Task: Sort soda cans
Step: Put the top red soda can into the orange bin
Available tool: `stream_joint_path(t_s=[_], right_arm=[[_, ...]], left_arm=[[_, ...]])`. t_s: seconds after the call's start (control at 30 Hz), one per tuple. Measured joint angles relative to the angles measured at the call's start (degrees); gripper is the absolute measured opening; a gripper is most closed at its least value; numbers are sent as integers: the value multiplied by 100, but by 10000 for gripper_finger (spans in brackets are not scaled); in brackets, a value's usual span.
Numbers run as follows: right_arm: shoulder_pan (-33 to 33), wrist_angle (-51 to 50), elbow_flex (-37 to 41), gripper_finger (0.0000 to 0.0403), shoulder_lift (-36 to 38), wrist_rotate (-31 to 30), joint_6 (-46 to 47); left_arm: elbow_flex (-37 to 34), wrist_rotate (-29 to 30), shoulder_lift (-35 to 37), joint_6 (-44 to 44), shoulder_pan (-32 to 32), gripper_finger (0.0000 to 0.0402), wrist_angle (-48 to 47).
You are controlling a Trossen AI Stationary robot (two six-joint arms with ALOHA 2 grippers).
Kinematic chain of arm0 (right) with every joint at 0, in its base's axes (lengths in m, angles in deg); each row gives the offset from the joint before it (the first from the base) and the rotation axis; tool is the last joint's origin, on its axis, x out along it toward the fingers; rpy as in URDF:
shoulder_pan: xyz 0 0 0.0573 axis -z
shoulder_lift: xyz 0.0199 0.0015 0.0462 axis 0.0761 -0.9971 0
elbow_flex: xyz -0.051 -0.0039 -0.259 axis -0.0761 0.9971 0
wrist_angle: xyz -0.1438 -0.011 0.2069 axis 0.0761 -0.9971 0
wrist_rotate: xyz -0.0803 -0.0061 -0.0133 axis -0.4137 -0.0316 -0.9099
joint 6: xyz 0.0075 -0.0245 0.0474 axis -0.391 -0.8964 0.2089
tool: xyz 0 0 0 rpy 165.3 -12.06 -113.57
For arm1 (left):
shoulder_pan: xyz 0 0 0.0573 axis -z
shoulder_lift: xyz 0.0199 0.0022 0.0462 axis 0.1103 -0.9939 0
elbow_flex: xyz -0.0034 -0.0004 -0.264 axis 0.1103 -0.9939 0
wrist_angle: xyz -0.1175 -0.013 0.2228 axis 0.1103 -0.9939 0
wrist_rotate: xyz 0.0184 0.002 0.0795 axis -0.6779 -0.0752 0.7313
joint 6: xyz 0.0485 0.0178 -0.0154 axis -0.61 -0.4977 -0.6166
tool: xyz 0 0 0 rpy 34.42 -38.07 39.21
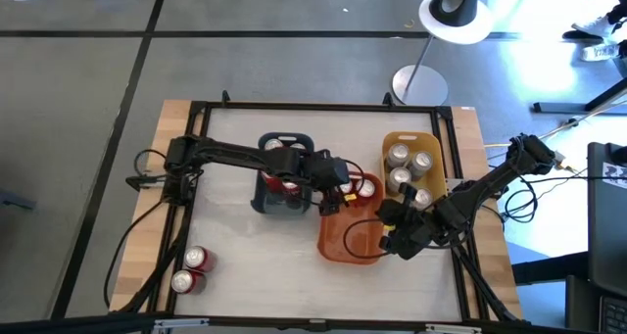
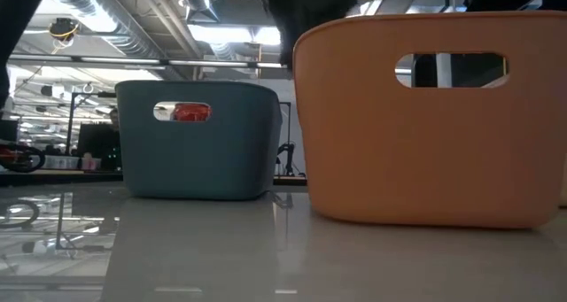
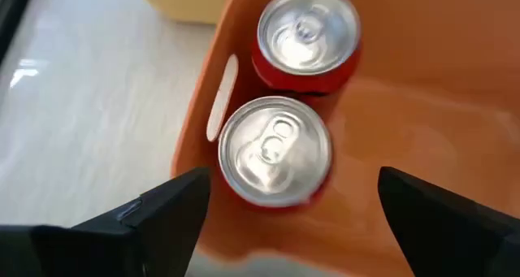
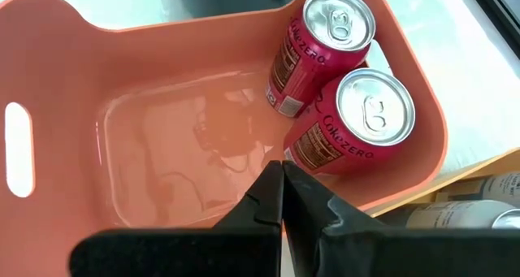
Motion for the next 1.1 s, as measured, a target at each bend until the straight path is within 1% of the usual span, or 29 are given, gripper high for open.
stream_joint_path(t_s=[0.13,0.3,0.47,0.57,0.67,0.8,0.9,0.97,1.1], right_arm=[[0,10,0,5,0,0,35],[0,198,-2,5,0,2,9],[0,233,-2,5,0,-2,-63],[0,297,-2,5,0,-2,-63],[0,384,-3,5,0,-5,-63],[0,421,-4,5,0,-118,-70],[0,446,-4,5,0,-375,-78],[0,466,-4,5,0,-445,-76],[0,470,-4,5,0,-452,-76]], left_arm=[[2,2,641,44,225,342,-469],[9,4,1543,225,772,342,-1272],[9,25,2229,1050,1518,342,-2377],[7,16,2440,1831,2136,343,-3011],[-34,11,2490,2786,2855,343,-3474],[-222,11,2490,4404,3738,343,-3744],[-485,9,2490,5735,4294,343,-3935],[-716,13,2490,6583,4656,343,-4123],[-1242,-81,2528,7918,5213,343,-4222]])
